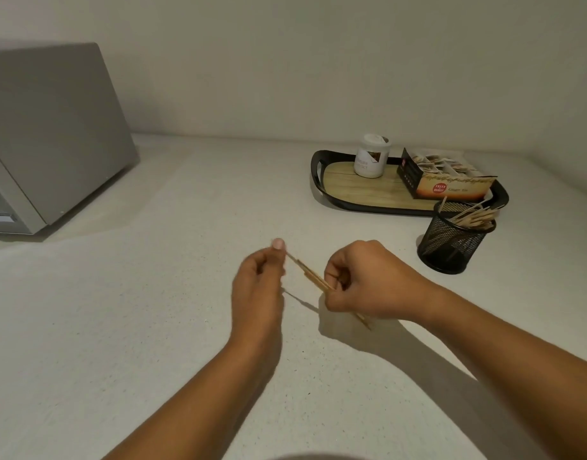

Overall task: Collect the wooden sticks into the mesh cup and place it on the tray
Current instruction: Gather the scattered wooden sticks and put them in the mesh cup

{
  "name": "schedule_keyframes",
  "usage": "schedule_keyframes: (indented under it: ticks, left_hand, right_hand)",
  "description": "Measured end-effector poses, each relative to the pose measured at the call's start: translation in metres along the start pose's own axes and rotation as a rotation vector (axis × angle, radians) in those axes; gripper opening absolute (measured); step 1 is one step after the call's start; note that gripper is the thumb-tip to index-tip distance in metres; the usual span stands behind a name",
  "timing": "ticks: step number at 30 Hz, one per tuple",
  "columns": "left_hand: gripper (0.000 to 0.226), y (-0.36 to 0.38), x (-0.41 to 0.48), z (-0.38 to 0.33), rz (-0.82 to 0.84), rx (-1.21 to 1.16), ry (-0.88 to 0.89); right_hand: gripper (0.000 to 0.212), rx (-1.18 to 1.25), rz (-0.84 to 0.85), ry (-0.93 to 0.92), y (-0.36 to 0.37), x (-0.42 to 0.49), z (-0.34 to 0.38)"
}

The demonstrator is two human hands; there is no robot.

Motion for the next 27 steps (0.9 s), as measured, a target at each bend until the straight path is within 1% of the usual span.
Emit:
schedule_keyframes:
  ticks: [1, 2, 3, 4, 6, 7, 9, 11, 13, 14, 15, 16, 17, 19, 20, 21, 23, 24, 25, 26, 27]
  left_hand:
    - [0.072, 0.009, -0.003, 0.001, 0.052, -0.03, -0.07]
    - [0.078, 0.019, -0.007, 0.005, 0.112, -0.06, -0.13]
    - [0.076, 0.029, -0.01, 0.009, 0.138, -0.109, -0.179]
    - [0.067, 0.037, -0.011, 0.012, 0.101, -0.186, -0.233]
    - [0.045, 0.047, -0.01, 0.019, -0.045, -0.399, -0.369]
    - [0.04, 0.048, -0.008, 0.021, -0.083, -0.478, -0.405]
    - [0.04, 0.045, -0.003, 0.024, -0.1, -0.578, -0.409]
    - [0.043, 0.041, -0.001, 0.023, -0.101, -0.563, -0.375]
    - [0.046, 0.04, 0.002, 0.019, -0.128, -0.53, -0.311]
    - [0.046, 0.04, 0.004, 0.015, -0.15, -0.531, -0.27]
    - [0.046, 0.04, 0.006, 0.011, -0.171, -0.53, -0.226]
    - [0.046, 0.039, 0.008, 0.007, -0.181, -0.521, -0.18]
    - [0.047, 0.039, 0.009, 0.002, -0.177, -0.509, -0.135]
    - [0.05, 0.041, 0.009, -0.004, -0.127, -0.468, -0.068]
    - [0.051, 0.043, 0.006, -0.005, -0.083, -0.422, -0.047]
    - [0.05, 0.045, 0.001, -0.003, -0.034, -0.366, -0.032]
    - [0.046, 0.051, -0.011, 0.004, 0.071, -0.268, -0.007]
    - [0.045, 0.054, -0.017, 0.007, 0.116, -0.226, 0.02]
    - [0.044, 0.055, -0.022, 0.011, 0.149, -0.197, 0.058]
    - [0.044, 0.055, -0.025, 0.013, 0.18, -0.182, 0.09]
    - [0.044, 0.056, -0.027, 0.016, 0.212, -0.173, 0.112]
  right_hand:
    - [0.007, 0.052, -0.008, -0.002, 0.001, 0.0, 0.005]
    - [0.009, 0.081, -0.024, -0.009, 0.003, 0.0, 0.01]
    - [0.011, 0.093, -0.039, -0.017, 0.005, 0.0, 0.014]
    - [0.011, 0.104, -0.046, -0.016, 0.008, 0.0, 0.017]
    - [0.008, 0.156, -0.038, -0.001, 0.011, 0.001, 0.017]
    - [0.009, 0.198, -0.022, 0.001, 0.012, 0.0, 0.016]
    - [0.011, 0.276, 0.025, -0.007, 0.014, -0.002, 0.011]
    - [0.011, 0.388, 0.045, 0.0, 0.013, -0.007, 0.007]
    - [0.014, 0.587, -0.017, 0.044, 0.011, -0.014, 0.004]
    - [0.015, 0.715, -0.089, 0.104, 0.012, -0.019, 0.002]
    - [0.016, 0.86, -0.158, 0.201, 0.014, -0.024, -0.001]
    - [0.017, 1.021, -0.187, 0.321, 0.018, -0.029, -0.004]
    - [0.021, 1.202, -0.158, 0.449, 0.024, -0.033, -0.007]
    - [0.033, 1.565, 0.029, 0.687, 0.036, -0.039, -0.007]
    - [0.04, 1.705, 0.141, 0.766, 0.039, -0.043, -0.003]
    - [0.048, 1.801, 0.239, 0.792, 0.04, -0.047, 0.002]
    - [0.059, 1.883, 0.361, 0.703, 0.041, -0.054, 0.01]
    - [0.06, 1.874, 0.379, 0.64, 0.04, -0.056, 0.012]
    - [0.06, 1.832, 0.372, 0.59, 0.04, -0.057, 0.013]
    - [0.06, 1.764, 0.328, 0.557, 0.038, -0.058, 0.013]
    - [0.061, 1.669, 0.24, 0.544, 0.036, -0.059, 0.01]
Point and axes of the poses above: each hand's wrist, its own x-axis towards the middle knuckle, its own y-axis out of the palm, z = x × y, the point moved 1 cm from there along x, towards the middle knuckle, and after that the axes turned 14 degrees about y, right-handed, at the moved point
